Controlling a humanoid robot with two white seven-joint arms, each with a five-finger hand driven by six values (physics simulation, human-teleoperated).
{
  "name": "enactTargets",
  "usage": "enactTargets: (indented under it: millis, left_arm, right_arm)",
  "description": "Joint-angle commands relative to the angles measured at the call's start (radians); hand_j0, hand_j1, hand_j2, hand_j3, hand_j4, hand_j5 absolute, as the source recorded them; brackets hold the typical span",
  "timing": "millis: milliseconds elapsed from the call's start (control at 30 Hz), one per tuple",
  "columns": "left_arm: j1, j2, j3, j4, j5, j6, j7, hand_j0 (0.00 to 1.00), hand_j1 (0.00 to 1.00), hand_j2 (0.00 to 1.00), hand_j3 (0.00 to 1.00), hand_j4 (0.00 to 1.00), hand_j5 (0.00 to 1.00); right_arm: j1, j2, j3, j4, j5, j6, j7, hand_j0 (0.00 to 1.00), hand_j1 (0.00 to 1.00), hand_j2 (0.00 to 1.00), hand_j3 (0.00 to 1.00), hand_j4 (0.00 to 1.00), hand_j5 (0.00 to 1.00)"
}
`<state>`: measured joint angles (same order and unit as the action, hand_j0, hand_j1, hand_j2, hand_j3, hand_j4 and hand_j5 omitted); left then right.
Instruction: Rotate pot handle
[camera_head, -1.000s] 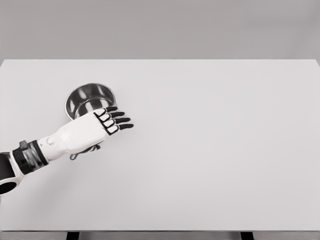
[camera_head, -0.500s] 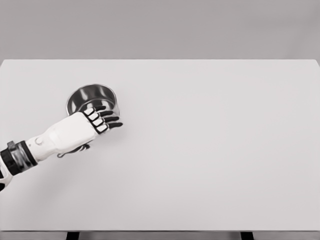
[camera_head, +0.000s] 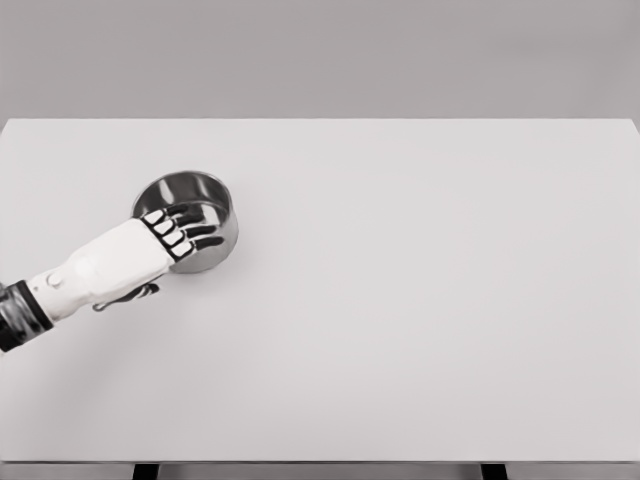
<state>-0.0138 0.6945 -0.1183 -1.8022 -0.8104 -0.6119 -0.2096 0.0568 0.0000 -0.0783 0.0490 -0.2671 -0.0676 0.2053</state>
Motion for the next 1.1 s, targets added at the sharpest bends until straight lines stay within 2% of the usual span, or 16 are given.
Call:
enactTargets:
  millis: [0, 1067]
  left_arm:
    - [0.000, 0.002, 0.012, 0.000, 0.007, 0.001, 0.001, 1.00, 1.00, 1.00, 1.00, 1.00, 1.00]
    - [0.011, 0.040, 0.072, 0.033, 0.004, 0.001, 0.001, 1.00, 1.00, 1.00, 1.00, 1.00, 1.00]
  right_arm:
    - [0.000, 0.000, 0.000, 0.000, 0.000, 0.000, 0.000, 1.00, 1.00, 1.00, 1.00, 1.00, 1.00]
    - [0.000, 0.000, 0.000, 0.000, 0.000, 0.000, 0.000, 1.00, 1.00, 1.00, 1.00, 1.00, 1.00]
